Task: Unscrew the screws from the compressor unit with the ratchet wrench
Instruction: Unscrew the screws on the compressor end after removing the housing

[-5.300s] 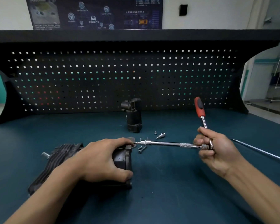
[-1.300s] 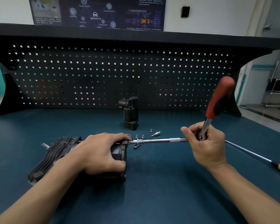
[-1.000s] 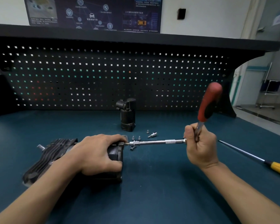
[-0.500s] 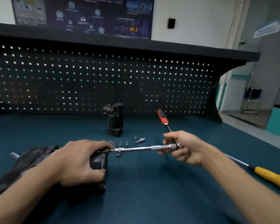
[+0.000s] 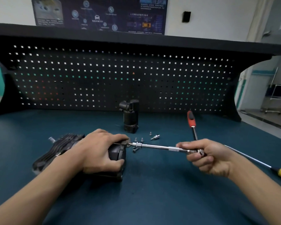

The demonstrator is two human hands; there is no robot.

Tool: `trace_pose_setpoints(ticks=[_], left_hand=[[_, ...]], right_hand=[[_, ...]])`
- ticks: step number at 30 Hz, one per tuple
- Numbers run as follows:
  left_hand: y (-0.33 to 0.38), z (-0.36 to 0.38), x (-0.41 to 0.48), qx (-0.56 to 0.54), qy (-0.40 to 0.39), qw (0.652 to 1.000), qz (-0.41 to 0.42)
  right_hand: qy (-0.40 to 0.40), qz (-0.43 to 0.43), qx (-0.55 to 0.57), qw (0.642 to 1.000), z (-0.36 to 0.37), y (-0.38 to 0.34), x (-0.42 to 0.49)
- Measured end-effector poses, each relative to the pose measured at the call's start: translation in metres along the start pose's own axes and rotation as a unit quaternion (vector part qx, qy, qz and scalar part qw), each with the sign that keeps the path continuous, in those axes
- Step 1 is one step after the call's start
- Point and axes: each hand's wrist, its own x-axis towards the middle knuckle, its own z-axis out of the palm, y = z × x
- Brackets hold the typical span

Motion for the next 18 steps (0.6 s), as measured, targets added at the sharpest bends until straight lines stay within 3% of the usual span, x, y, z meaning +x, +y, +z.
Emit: trace_pose_setpoints(ticks=[7,11,18], left_hand=[[-0.0005,0.002,-0.0103,-0.009,0.013,0.999,-0.035],[-0.0004,0.0017,-0.01,-0.008,0.007,0.999,-0.044],[0.0006,0.0019,-0.0102,-0.013,0.006,0.999,-0.046]], right_hand=[[0.041,-0.114,-0.164,0.979,0.0012,0.0067,-0.0016],[0.063,-0.187,-0.306,0.931,-0.0012,0.0059,-0.0011],[0.127,-0.304,-0.425,0.843,-0.0071,0.0062,0.0005]])
